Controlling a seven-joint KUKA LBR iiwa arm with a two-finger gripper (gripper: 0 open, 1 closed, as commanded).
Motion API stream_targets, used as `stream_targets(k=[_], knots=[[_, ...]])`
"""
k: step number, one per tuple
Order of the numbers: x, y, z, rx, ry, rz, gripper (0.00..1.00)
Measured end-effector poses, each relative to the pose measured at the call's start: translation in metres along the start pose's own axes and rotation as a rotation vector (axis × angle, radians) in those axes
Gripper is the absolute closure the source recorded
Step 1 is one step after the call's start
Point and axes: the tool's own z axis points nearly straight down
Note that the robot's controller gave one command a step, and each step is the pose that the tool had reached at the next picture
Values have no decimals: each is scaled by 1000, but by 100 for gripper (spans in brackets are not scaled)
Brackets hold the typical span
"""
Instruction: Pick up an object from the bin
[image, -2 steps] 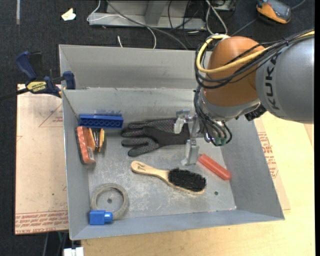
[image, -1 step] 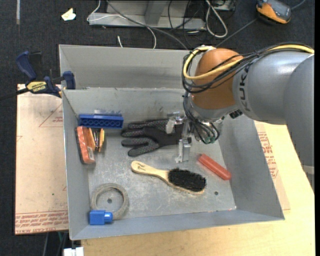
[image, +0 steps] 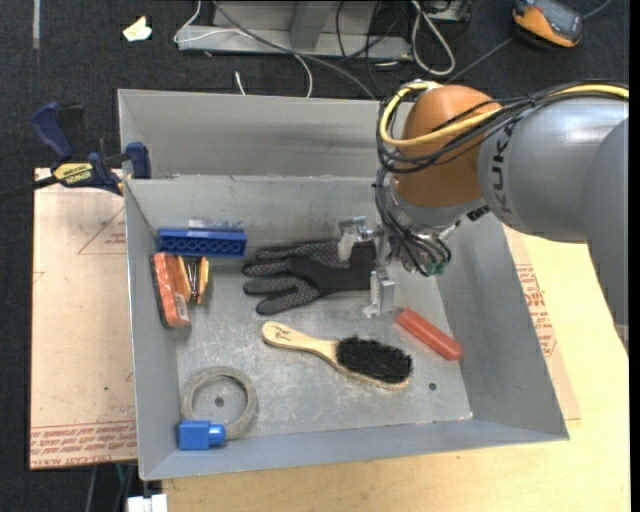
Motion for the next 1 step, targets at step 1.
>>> stream_targets(k=[1], knots=[[-3,2,9,-1,2,152,0]])
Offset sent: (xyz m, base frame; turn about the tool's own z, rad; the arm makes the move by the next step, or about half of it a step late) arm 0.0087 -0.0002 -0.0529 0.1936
